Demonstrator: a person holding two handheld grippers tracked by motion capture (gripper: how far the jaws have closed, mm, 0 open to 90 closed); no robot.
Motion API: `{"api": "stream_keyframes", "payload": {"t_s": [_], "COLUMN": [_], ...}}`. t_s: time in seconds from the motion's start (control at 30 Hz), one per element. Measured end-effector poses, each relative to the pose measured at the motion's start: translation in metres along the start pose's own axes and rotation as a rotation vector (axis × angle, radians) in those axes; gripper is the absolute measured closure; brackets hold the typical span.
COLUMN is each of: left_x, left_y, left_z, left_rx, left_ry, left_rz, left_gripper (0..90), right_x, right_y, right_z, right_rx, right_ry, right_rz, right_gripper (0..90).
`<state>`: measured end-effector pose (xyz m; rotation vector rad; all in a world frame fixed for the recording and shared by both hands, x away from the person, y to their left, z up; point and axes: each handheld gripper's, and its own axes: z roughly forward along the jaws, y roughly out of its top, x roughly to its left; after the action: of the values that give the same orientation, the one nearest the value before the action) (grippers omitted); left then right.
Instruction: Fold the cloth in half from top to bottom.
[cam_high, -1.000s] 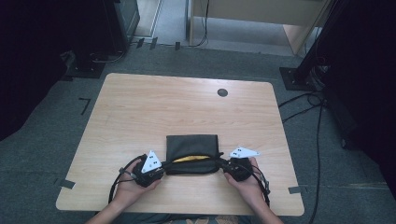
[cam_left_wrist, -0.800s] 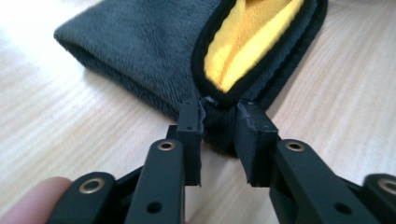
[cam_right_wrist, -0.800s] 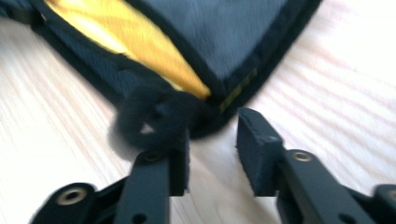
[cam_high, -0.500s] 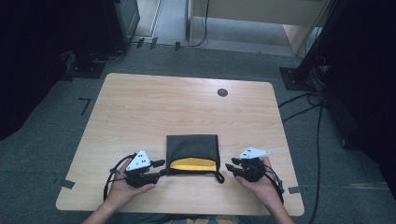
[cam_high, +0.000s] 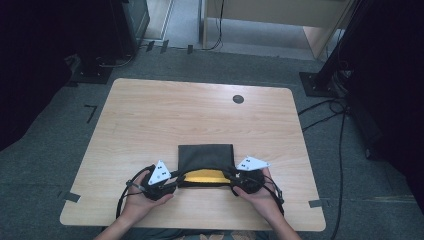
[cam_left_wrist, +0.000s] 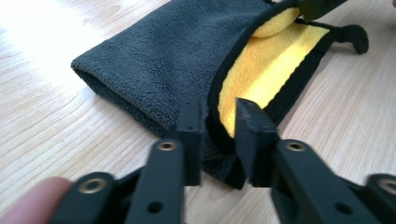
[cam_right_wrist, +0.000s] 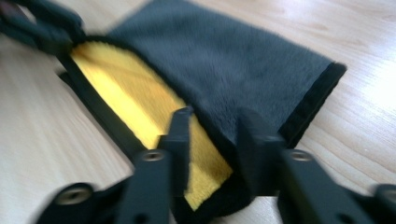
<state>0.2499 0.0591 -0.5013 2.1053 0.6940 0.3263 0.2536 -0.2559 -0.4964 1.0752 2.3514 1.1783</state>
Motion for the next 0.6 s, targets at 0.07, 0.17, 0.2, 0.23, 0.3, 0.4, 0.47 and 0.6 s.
{"api": "stream_keyframes", "payload": {"t_s": [0.07,0.17,0.2,0.23,0.3,0.4,0.47,0.6], "left_x": [-0.001,-0.003,-0.004,-0.005,-0.007,-0.003,0.002,0.010], "left_y": [-0.001,-0.002,-0.003,-0.004,-0.005,-0.008,-0.008,-0.004], "left_z": [-0.001,-0.004,-0.005,-0.005,-0.005,-0.005,-0.009,-0.016], "left_rx": [0.007,0.015,0.015,0.020,0.041,0.047,0.012,-0.065], "left_ry": [-0.005,-0.016,-0.024,-0.026,-0.028,-0.071,-0.130,-0.185], "left_rz": [0.020,0.044,0.051,0.060,0.066,0.037,-0.009,-0.080], "left_gripper": [84.0,87.5,87.8,87.7,87.3,77.1,67.3,56.8], "right_x": [0.002,0.004,0.004,0.005,0.006,0.006,0.003,-0.007], "right_y": [-0.002,-0.001,-0.001,-0.002,-0.006,-0.019,-0.022,-0.017], "right_z": [-0.001,-0.009,-0.013,-0.017,-0.020,-0.017,-0.018,-0.028], "right_rx": [0.009,-0.001,-0.008,-0.004,0.010,0.093,0.089,0.044], "right_ry": [-0.007,0.001,0.005,0.010,0.031,0.106,0.157,0.189], "right_rz": [-0.035,-0.054,-0.068,-0.078,-0.086,-0.119,-0.086,-0.025], "right_gripper": [85.7,87.2,87.2,87.1,86.4,74.0,61.6,52.4]}}
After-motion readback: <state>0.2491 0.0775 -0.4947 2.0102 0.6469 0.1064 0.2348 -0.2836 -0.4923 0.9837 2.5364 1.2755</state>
